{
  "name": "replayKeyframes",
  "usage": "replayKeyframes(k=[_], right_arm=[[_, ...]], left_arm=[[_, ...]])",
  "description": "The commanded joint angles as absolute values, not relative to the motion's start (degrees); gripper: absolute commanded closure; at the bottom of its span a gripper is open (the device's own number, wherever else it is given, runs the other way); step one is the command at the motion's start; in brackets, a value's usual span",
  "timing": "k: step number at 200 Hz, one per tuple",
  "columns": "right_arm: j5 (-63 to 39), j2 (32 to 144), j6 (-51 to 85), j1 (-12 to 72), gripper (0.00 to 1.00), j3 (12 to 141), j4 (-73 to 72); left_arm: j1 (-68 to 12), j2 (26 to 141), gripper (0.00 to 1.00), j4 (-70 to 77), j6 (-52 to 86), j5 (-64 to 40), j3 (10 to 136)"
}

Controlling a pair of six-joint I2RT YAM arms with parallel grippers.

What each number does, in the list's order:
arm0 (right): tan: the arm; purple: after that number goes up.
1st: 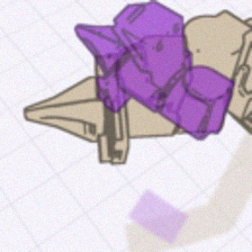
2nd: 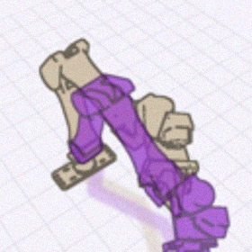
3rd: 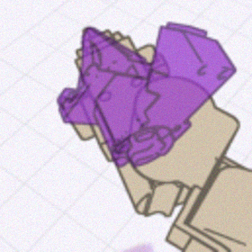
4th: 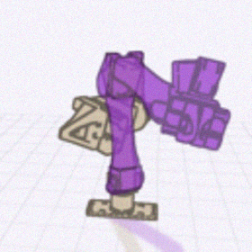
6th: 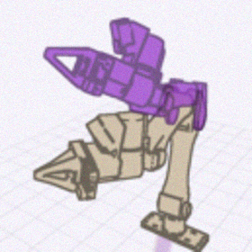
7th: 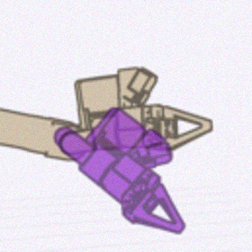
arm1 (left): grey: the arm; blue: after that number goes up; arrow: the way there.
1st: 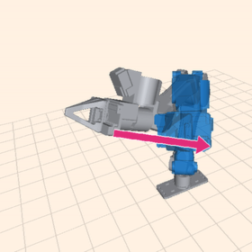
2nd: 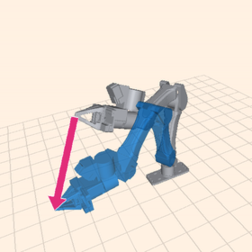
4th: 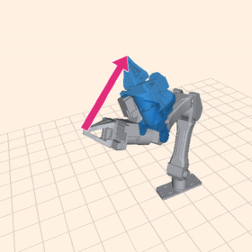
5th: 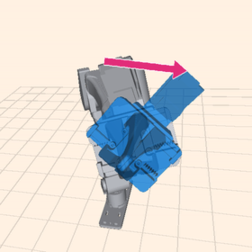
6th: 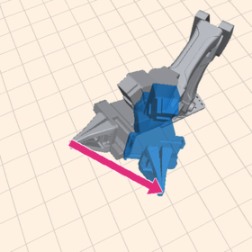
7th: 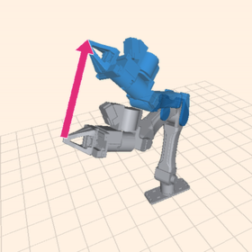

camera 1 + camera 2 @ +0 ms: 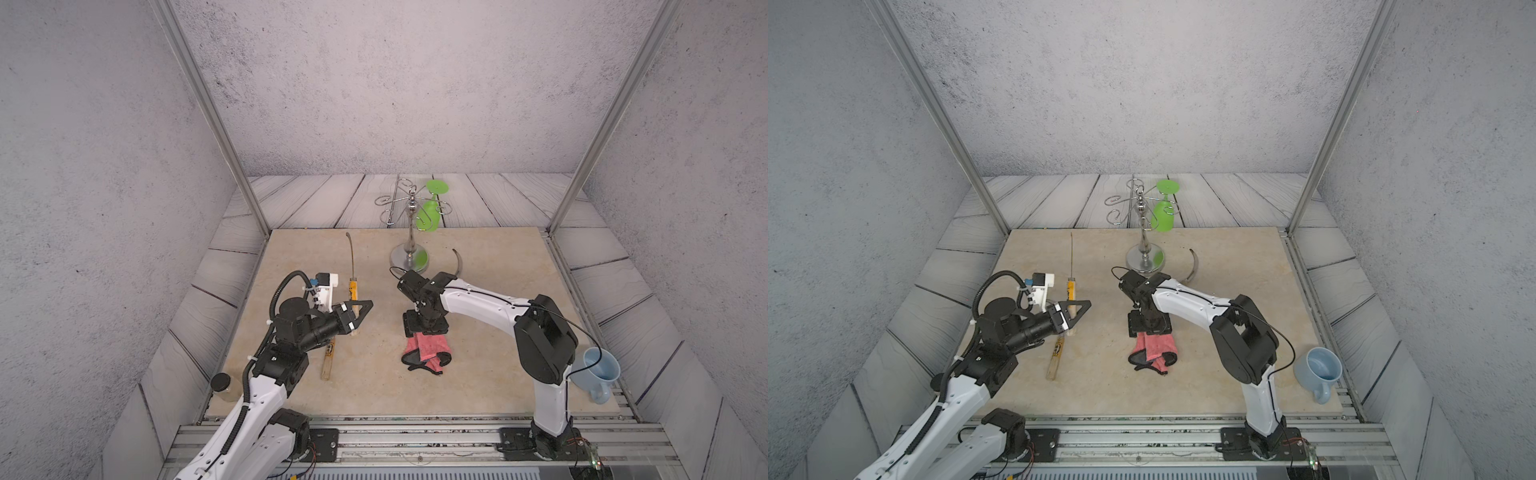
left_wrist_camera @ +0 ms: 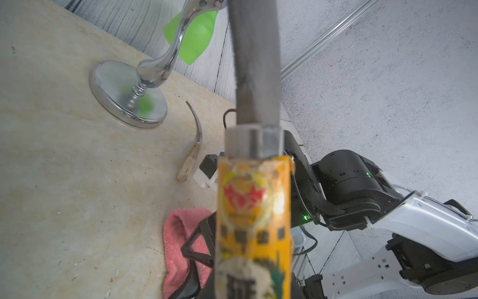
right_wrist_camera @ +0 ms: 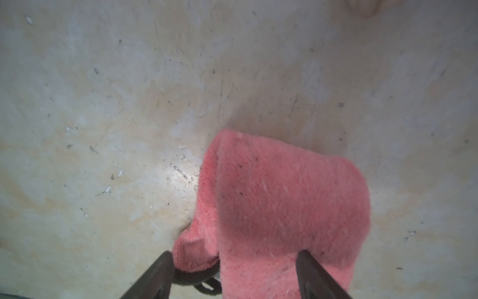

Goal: Wipe small sickles with rags
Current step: Pick up the rag from the center of the board.

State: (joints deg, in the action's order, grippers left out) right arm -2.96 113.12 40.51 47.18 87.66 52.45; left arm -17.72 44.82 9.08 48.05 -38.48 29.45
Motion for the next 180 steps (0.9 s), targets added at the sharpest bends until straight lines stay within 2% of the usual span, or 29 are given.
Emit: replayKeyframes(k=[1, 72, 87, 107, 124, 139, 158, 180], right_arm=[[-2.5, 116.7, 41.6, 47.7, 0.24, 89.0, 54.8], [-1.2, 122.8, 43.0, 49.0, 0.23, 87.6, 56.6], [-0.7, 123.5, 42.9, 49.0, 0.26, 87.1, 56.9], [-0.1, 124.0, 42.5, 48.9, 0.39, 87.0, 56.9], [0.0, 123.9, 41.8, 48.9, 0.6, 86.9, 56.4], [-0.4, 123.1, 41.1, 48.8, 0.73, 86.2, 55.0], [-2.5, 120.5, 40.1, 48.4, 0.82, 83.5, 50.8], [-4.3, 115.1, 38.6, 47.5, 0.87, 79.2, 45.8]], left_arm=[[-16.7, 44.2, 1.0, 10.7, 48.3, -40.1, 29.0], [-15.9, 45.2, 1.0, 12.2, 48.7, -42.0, 28.7], [-15.7, 45.3, 1.0, 12.1, 48.7, -42.2, 28.7], [-15.6, 45.3, 1.0, 12.2, 48.9, -42.4, 28.8], [-15.5, 45.3, 1.0, 12.4, 48.9, -42.8, 28.7], [-15.4, 45.3, 1.0, 12.7, 48.9, -43.1, 28.7], [-15.3, 45.6, 1.0, 13.9, 49.4, -44.0, 28.5], [-15.2, 46.2, 1.0, 16.4, 50.6, -45.5, 28.0]])
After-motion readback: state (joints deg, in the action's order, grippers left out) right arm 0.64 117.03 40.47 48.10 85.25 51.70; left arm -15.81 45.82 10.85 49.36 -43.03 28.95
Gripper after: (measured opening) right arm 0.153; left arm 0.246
